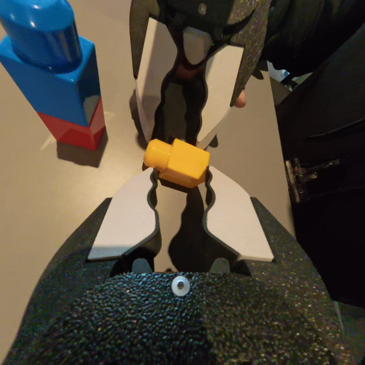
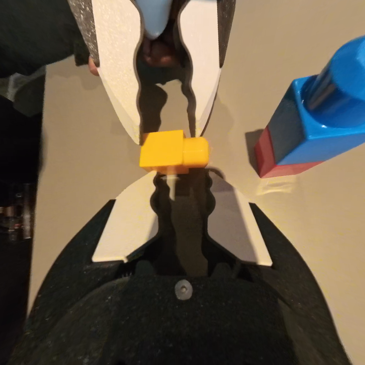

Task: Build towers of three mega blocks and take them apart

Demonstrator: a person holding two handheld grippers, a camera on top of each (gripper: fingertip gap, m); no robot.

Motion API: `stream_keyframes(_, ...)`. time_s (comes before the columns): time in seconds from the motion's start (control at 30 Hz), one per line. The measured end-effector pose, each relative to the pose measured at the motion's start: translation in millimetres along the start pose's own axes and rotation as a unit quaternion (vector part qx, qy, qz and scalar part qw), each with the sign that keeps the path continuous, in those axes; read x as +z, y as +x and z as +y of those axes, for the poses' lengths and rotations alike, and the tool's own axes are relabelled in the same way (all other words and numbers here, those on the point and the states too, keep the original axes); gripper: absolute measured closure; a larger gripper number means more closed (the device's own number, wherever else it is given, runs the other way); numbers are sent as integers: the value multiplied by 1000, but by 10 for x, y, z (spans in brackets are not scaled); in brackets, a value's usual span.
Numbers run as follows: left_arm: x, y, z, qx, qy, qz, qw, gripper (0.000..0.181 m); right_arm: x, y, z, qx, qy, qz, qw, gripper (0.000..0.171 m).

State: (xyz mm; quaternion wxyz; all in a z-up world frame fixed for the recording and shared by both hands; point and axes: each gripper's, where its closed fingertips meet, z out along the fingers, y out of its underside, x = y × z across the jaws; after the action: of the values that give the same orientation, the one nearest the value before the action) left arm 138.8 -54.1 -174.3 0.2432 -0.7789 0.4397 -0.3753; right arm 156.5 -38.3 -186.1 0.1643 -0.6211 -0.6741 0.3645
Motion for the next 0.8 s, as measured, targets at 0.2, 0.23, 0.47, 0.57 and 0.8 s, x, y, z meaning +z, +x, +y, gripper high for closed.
stream_keyframes(0.2, 46, 58, 22, 0, -11, 13, 1000, 133, -33, -131, -42, 54, 19, -72, 996, 128)
stream_keyframes(0.23, 59, 59, 21, 2, -13, 12, 1000, 133, -33, -144, -46, 53, 19, -76, 995, 128)
stream_keyframes(0.47, 105, 29, 44, 23, -27, -7, 999, 131, 1, -173, -29, 23, 8, -62, 998, 125)
stream_keyframes(0.57, 98, 11, 34, 38, -27, -17, 999, 131, 12, -150, -27, 1, 6, -41, 999, 128)
stream_keyframes(0.8, 49, -57, -3, 179, -33, -84, 980, 132, -47, -101, -109, -27, 40, -23, 999, 132)
